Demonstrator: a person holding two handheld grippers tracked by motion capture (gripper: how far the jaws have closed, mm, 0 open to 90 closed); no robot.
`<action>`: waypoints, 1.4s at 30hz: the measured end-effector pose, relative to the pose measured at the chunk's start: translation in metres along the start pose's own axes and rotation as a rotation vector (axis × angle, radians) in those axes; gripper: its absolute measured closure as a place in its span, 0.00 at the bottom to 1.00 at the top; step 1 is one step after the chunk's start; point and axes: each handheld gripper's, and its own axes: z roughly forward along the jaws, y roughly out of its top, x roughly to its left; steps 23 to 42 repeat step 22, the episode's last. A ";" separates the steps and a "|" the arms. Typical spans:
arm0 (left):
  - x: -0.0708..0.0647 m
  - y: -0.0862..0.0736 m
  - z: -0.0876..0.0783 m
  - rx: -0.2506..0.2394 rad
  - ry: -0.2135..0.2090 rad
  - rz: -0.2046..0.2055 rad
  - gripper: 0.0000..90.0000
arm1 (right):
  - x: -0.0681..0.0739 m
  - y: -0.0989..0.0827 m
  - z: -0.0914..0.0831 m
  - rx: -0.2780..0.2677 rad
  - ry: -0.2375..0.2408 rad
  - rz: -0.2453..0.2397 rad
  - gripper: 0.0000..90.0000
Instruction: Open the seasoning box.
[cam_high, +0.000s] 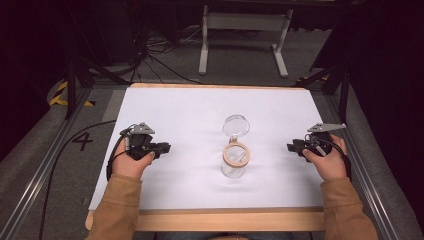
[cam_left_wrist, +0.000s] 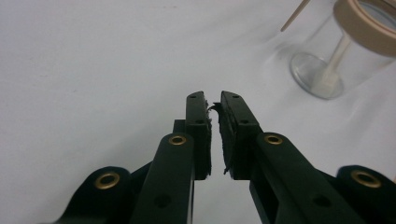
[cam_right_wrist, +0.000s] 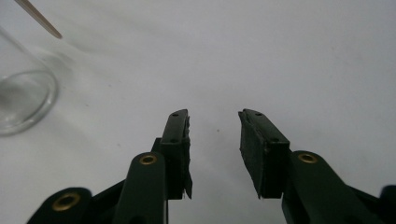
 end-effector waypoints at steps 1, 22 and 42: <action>0.001 -0.001 0.001 0.004 0.002 -0.005 0.91 | -0.002 -0.002 0.002 0.008 -0.003 0.006 0.70; 0.009 -0.013 0.035 0.060 0.030 -0.002 0.80 | -0.017 -0.023 0.026 0.023 -0.012 0.041 0.65; 0.009 -0.013 0.035 0.060 0.030 -0.002 0.80 | -0.017 -0.023 0.026 0.023 -0.012 0.041 0.65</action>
